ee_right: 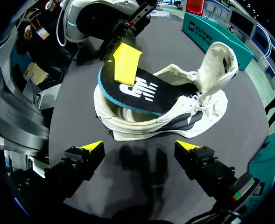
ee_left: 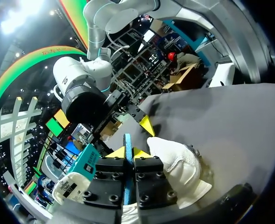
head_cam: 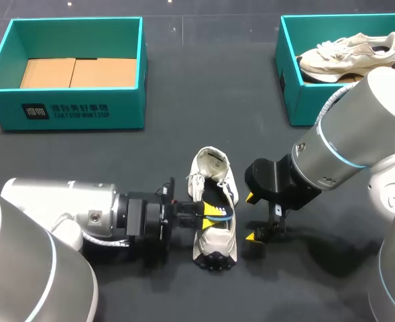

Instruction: Take the shoe out of the shoebox, open the shoe tongue, remove and reinsert the insole, then place the shoe into the shoebox

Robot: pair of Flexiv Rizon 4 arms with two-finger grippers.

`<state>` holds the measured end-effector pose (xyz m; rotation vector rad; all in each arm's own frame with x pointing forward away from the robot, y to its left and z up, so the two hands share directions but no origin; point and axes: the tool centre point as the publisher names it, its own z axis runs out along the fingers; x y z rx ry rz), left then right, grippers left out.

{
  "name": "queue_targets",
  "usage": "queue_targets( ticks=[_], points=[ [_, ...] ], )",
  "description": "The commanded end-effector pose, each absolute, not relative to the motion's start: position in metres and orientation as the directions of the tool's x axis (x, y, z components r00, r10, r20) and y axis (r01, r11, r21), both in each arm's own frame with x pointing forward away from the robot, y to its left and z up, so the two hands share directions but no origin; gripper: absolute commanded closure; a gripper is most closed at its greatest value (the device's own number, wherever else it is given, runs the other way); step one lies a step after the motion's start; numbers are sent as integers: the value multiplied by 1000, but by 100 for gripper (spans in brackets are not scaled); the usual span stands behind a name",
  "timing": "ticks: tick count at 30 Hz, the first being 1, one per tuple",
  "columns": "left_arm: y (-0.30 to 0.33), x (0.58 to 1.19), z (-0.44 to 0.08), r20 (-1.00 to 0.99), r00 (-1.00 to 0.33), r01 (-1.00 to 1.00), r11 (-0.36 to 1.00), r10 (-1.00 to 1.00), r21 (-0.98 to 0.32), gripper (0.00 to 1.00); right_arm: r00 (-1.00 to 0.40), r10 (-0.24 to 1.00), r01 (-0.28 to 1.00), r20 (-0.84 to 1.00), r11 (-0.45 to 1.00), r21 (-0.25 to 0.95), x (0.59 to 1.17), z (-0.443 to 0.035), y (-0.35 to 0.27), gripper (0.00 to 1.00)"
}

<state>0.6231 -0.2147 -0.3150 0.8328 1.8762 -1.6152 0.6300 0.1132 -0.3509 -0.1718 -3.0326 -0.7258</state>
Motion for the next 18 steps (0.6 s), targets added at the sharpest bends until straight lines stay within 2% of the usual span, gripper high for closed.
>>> queue_targets(
  ticks=[1,18],
  points=[
    [-220,629,-322,-734,-665,747,93,140,-659,100,-994,104,111,40,885,452,628,-351,112,0],
    [-221,659,-355,-700,-698,716,193,154,-671,100,-994,104,111,40,885,452,628,-351,112,0]
  ],
)
